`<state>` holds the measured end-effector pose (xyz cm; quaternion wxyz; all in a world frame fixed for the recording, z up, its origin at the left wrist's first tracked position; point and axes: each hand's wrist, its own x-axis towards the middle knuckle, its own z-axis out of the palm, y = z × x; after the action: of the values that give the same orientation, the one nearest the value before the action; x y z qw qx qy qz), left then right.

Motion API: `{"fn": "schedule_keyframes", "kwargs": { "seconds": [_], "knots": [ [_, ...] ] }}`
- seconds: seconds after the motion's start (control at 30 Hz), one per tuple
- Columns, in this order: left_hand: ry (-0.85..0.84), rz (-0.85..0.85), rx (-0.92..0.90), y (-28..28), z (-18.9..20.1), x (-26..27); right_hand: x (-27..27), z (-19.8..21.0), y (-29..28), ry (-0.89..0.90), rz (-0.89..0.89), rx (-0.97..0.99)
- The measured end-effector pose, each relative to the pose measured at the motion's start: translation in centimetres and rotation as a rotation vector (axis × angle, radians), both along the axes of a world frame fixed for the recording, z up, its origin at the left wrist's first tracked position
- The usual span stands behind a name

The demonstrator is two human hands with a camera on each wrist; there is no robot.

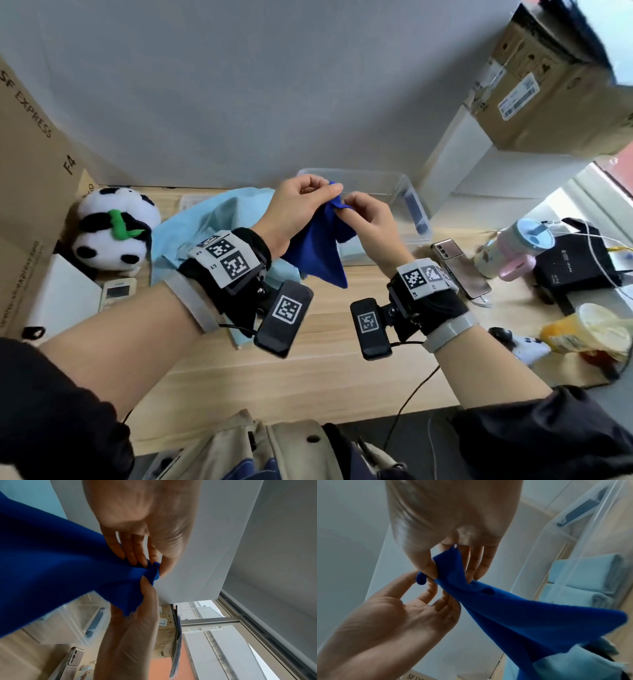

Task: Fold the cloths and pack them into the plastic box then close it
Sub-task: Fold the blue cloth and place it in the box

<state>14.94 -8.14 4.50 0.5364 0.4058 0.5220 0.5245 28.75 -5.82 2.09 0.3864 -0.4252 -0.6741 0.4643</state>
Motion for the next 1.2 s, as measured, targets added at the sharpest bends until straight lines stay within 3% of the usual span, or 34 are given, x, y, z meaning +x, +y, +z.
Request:
{"fn": "schedule_keyframes", "kwargs": {
  "seconds": [0.17,0.27,0.43,0.57,0.73,0.97,1.07,1.2],
  "knots": [
    [-0.015,-0.202,-0.018,-0.9,-0.8,3.1,3.1,0.3,-0.4,0.086,-0.078,-0.099],
    [0.065,-0.288,-0.001,-1.4,-2.2,4.7,4.9,0.5,-0.9,0.121,-0.117,-0.132],
    [0.157,-0.193,-0.055,-2.0,-3.8,6.6,6.8,0.5,-1.5,0.123,-0.185,-0.092],
    [0.219,-0.238,-0.152,-2.6,-4.9,7.5,7.8,0.7,-1.6,0.144,-0.289,-0.13],
    [0.284,-0.171,-0.152,-3.1,-5.7,8.0,7.8,0.6,-2.0,0.099,-0.279,-0.146],
    [0.294,-0.29,-0.121,-4.2,-5.1,8.5,8.0,1.1,-1.8,0.264,-0.313,-0.376],
    [0.192,-0.238,-0.129,-4.0,-5.0,8.7,8.1,1.6,-2.0,0.309,-0.296,-0.428],
    [0.262,-0.199,-0.13,-3.6,-5.5,8.6,7.9,1.6,-2.0,0.285,-0.276,-0.457]
  ]
}}
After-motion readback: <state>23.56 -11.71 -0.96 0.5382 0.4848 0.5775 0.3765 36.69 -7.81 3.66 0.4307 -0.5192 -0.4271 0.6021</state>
